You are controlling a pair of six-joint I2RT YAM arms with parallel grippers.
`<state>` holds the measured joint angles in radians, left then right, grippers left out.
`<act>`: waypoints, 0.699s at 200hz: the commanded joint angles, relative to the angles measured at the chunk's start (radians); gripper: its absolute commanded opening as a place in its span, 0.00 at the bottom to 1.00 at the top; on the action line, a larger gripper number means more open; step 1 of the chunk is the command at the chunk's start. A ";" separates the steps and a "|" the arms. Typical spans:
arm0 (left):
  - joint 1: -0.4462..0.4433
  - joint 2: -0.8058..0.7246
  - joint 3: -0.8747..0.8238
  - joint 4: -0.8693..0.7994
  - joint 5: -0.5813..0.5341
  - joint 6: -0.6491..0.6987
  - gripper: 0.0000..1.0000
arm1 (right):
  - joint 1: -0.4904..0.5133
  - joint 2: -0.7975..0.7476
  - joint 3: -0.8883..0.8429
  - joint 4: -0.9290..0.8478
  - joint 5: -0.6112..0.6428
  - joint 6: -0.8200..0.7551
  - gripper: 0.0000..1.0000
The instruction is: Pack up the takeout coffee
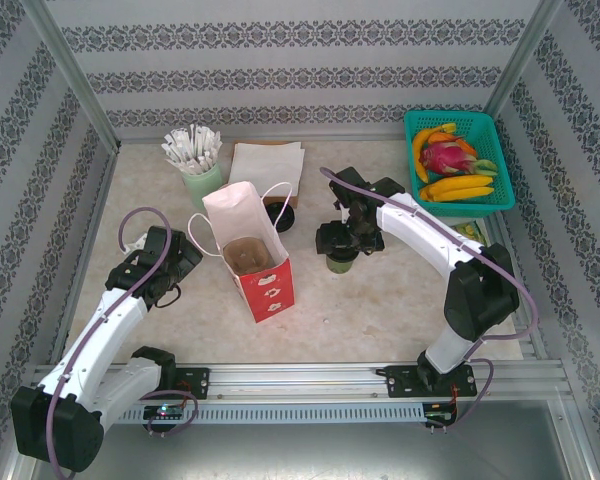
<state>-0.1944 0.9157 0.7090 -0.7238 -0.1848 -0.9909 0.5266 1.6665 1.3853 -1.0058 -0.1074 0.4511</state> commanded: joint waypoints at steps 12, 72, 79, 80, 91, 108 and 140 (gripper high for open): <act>0.010 0.001 -0.022 0.017 -0.014 0.012 1.00 | 0.013 0.025 0.003 0.016 0.053 0.027 0.98; 0.011 0.002 -0.034 0.019 -0.012 0.011 1.00 | 0.027 0.056 -0.005 0.049 0.064 0.040 0.98; 0.012 0.003 -0.036 0.018 -0.012 0.011 1.00 | 0.029 0.060 -0.005 0.046 0.074 0.043 0.98; 0.011 0.003 -0.036 0.019 -0.012 0.011 1.00 | 0.029 0.061 -0.006 0.045 0.075 0.043 0.98; 0.011 0.003 -0.037 0.021 -0.010 0.011 1.00 | 0.030 0.068 -0.003 0.039 0.094 0.049 0.98; 0.012 0.002 -0.041 0.023 -0.008 0.011 1.00 | 0.035 0.077 0.004 0.025 0.114 0.052 0.98; 0.011 0.002 -0.041 0.023 -0.011 0.011 1.00 | 0.045 0.099 0.030 -0.011 0.139 0.041 0.98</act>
<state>-0.1944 0.9157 0.6781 -0.7158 -0.1844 -0.9909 0.5549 1.7397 1.3853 -0.9657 -0.0238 0.4808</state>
